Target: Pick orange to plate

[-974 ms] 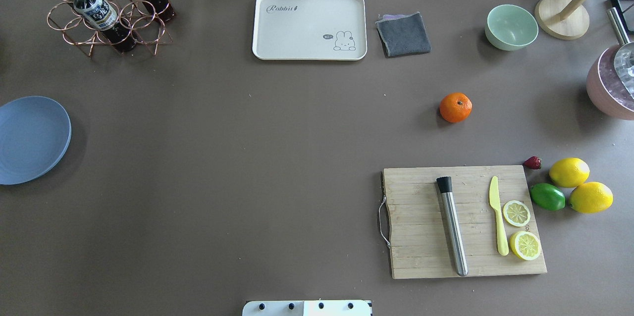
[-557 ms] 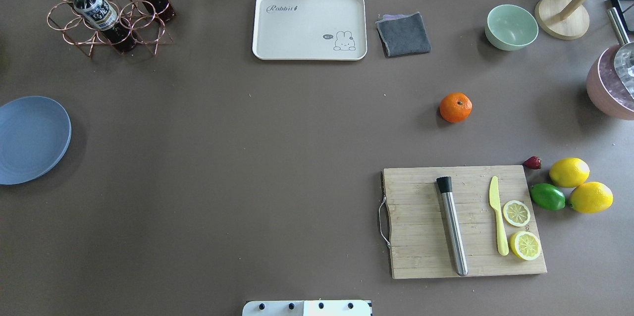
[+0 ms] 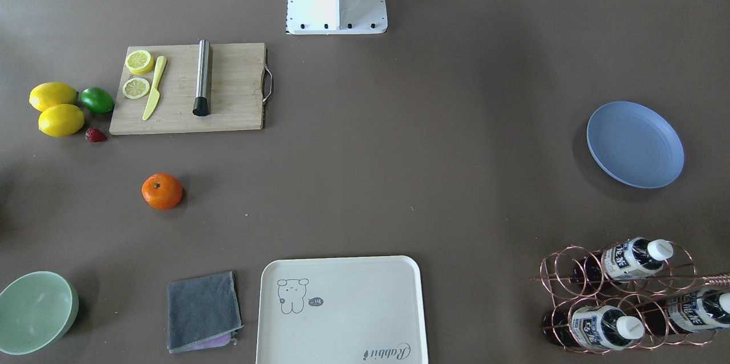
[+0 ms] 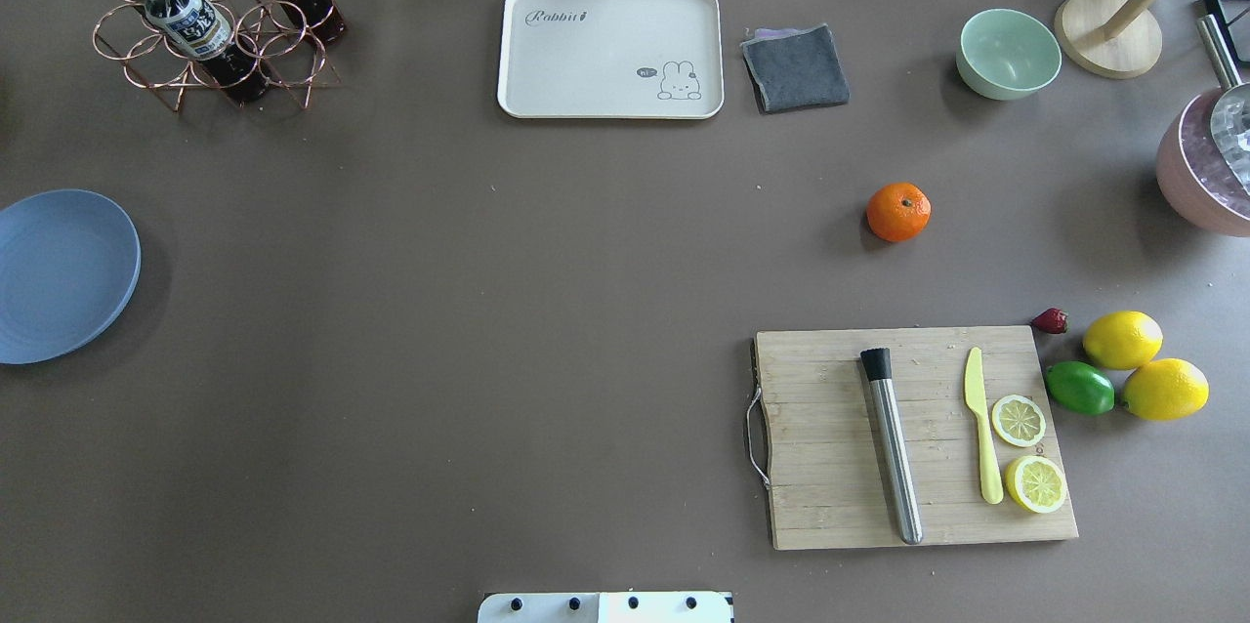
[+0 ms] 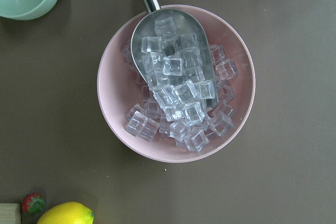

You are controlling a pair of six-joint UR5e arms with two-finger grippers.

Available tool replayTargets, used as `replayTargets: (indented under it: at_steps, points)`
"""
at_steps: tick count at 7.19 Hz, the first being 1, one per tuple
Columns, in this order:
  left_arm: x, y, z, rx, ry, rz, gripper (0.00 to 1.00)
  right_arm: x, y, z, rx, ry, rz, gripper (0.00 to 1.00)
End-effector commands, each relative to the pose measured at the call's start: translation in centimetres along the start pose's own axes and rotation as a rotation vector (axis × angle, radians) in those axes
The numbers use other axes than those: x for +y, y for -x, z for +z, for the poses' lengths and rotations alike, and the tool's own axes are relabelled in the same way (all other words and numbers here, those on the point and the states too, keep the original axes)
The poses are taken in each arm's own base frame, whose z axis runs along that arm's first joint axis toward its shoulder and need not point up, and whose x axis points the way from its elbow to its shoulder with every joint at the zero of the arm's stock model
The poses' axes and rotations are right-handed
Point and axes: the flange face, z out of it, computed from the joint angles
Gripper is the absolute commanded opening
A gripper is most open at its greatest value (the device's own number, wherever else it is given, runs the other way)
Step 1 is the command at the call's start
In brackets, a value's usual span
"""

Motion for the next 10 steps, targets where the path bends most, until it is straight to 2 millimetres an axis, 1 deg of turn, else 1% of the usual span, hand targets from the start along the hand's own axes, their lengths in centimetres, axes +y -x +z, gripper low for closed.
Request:
replayTargets:
  at_steps: [1,2,4,5,6,8,9,10]
  points:
    - [-2.5,-0.8,-0.5,0.02,-0.016,0.013,0.98,-0.1,0.5,-0.4,-0.013,-0.007,-0.007,1.0]
    - [-2.1,-1.3,-1.0,0.034,-0.03,0.031,0.98,0.0,0.6,-0.5,-0.014,-0.009,-0.009,1.0]
    - [1.2,0.7,0.8,0.03,-0.038,0.046,0.98,-0.1,0.9,-0.6,-0.01,-0.012,-0.016,1.0]
    - [3.4,2.0,1.9,0.033,-0.076,0.082,0.98,-0.1,0.8,-0.7,-0.006,-0.015,-0.017,1.0]
    - [4.2,3.2,3.2,0.039,-0.091,0.092,0.98,0.1,0.7,-0.6,-0.01,-0.012,-0.013,1.0]
    - [5.2,4.7,4.7,0.036,-0.063,0.057,0.98,0.1,1.0,-0.7,-0.01,-0.015,-0.019,1.0]
    - [5.3,5.1,5.2,0.034,-0.052,0.047,0.98,-0.1,1.2,-0.9,-0.009,-0.019,-0.024,1.0]
    - [5.2,5.3,5.8,0.038,-0.043,0.002,0.98,-0.2,1.5,-1.1,-0.009,-0.023,-0.027,1.0]
